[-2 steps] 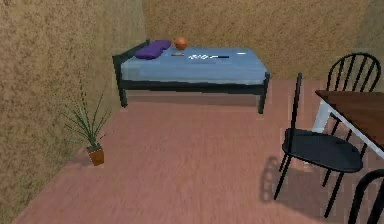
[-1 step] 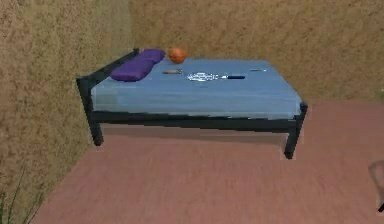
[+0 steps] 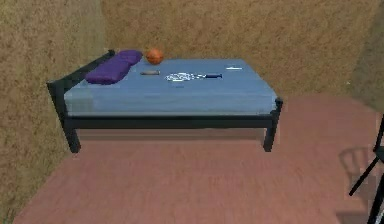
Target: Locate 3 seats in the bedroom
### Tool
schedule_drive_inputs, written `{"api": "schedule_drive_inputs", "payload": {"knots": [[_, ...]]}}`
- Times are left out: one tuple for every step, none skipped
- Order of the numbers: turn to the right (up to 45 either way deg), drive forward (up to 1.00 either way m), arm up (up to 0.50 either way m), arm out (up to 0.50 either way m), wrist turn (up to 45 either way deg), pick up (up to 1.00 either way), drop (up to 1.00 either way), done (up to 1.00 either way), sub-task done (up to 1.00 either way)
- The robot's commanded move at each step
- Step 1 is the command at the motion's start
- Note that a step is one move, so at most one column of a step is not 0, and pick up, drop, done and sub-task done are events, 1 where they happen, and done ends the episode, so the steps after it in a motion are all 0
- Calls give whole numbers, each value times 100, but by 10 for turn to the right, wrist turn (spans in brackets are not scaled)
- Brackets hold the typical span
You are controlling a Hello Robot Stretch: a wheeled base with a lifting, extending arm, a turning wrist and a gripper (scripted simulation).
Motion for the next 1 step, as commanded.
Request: {"api": "schedule_drive_inputs", "payload": {"knots": [[0, 85, 0, 0, 0, 0, 0, 0, 0]]}}
